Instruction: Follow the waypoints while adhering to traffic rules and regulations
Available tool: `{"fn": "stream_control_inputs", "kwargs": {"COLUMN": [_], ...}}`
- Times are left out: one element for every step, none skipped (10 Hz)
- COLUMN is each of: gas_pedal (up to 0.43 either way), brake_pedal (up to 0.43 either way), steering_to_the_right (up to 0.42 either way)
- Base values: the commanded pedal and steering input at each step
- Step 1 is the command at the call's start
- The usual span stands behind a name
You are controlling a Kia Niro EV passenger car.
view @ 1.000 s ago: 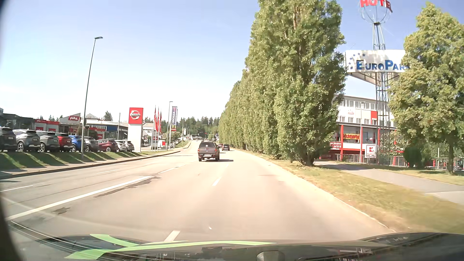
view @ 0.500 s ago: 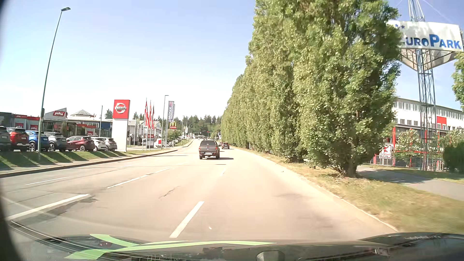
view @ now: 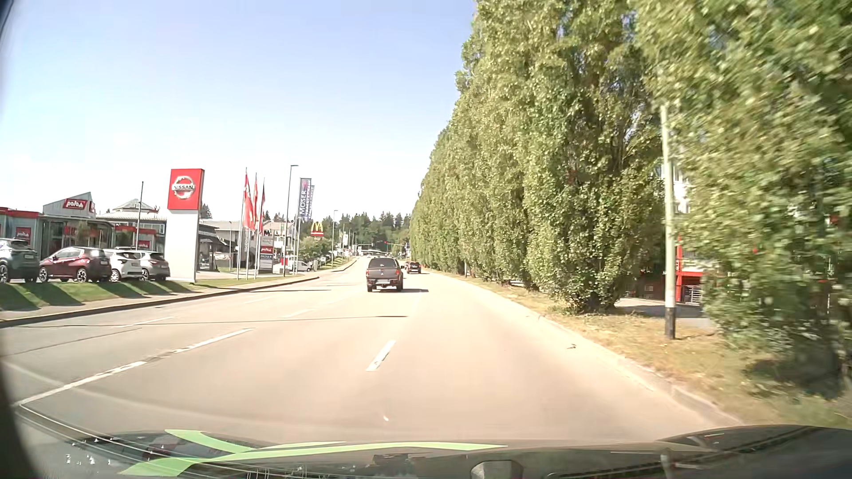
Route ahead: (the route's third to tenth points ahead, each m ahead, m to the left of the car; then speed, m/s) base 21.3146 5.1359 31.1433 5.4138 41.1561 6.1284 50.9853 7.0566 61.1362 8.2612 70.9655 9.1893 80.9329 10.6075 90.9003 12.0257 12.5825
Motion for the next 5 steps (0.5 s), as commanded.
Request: {"fn": "stream_control_inputs", "kwargs": {"gas_pedal": [0.0, 0.0, 0.0, 0.0, 0.0], "brake_pedal": [0.0, 0.0, 0.0, 0.0, 0.0], "steering_to_the_right": [-0.009, -0.009, -0.009, -0.009, -0.008]}}
